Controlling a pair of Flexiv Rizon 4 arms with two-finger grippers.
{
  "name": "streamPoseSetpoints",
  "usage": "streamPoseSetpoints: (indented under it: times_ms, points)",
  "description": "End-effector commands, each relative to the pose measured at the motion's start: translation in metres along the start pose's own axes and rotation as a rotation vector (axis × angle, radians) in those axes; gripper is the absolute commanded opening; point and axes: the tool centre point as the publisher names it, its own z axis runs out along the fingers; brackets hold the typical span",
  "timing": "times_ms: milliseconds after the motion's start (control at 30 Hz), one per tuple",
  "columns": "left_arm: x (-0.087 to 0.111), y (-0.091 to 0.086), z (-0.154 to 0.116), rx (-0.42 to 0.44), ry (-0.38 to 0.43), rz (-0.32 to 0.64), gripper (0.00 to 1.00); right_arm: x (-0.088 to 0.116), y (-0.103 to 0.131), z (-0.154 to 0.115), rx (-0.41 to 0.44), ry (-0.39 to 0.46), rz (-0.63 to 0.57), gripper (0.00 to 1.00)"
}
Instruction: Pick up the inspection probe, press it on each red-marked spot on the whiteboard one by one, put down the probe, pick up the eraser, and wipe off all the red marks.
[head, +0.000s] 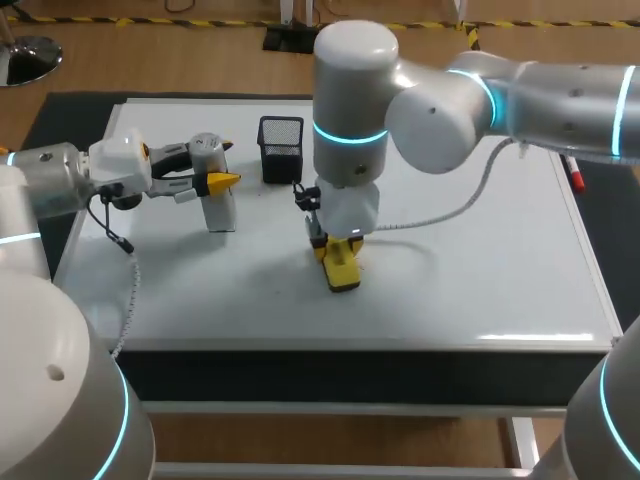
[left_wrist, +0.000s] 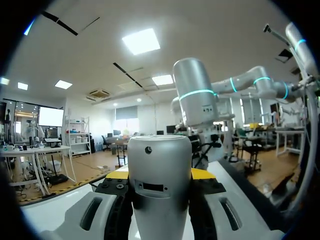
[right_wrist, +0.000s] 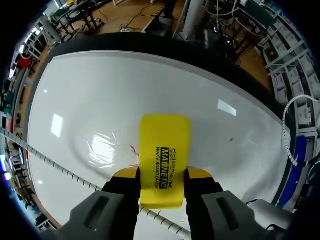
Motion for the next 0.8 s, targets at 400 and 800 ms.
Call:
streamPoseSetpoints:
  times_ms: [400,800]
  points:
    - [0.000,0.000,0.000,0.002,0.000,0.001,0.00,0.022,0.001,0.008,0.019,-0.003,0.056,0.00]
    - [0.000,0.000,0.000,0.002,0.000,0.001,0.00,0.061,0.002,0.012,-0.009,-0.008,0.137,0.00]
